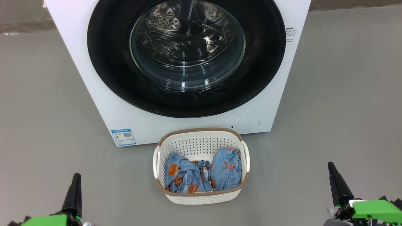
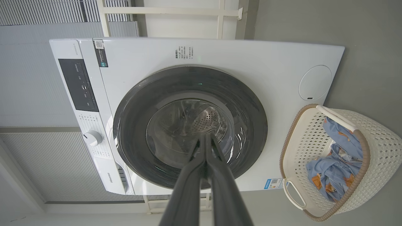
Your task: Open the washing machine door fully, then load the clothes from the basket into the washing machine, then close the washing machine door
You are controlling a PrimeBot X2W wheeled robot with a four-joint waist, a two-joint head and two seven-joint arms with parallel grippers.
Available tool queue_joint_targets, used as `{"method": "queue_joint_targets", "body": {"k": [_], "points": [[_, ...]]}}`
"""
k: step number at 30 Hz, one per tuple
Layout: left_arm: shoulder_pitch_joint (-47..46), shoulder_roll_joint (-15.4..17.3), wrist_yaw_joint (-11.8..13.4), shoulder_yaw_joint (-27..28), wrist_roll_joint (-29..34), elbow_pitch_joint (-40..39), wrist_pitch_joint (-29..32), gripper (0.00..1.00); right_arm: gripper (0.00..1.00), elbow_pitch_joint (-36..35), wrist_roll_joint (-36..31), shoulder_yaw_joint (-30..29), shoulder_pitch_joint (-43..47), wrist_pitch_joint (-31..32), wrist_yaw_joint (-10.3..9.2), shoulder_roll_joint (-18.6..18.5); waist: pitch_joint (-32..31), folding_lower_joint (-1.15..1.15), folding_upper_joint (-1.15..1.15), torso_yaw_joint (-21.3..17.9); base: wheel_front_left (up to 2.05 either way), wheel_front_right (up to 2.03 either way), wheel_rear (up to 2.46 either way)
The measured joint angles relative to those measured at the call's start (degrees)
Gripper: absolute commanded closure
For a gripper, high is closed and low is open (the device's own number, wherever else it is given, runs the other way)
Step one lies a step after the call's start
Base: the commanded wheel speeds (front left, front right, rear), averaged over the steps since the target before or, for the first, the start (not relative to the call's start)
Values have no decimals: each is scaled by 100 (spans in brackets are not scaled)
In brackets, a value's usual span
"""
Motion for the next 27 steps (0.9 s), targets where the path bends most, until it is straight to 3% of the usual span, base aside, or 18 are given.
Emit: {"method": "queue_joint_targets", "body": {"k": [27], "points": [[0,0,0,0,0,0,0,100,100,0,0,0,0,0,0,0,0,0,0,0,0,0,0]]}}
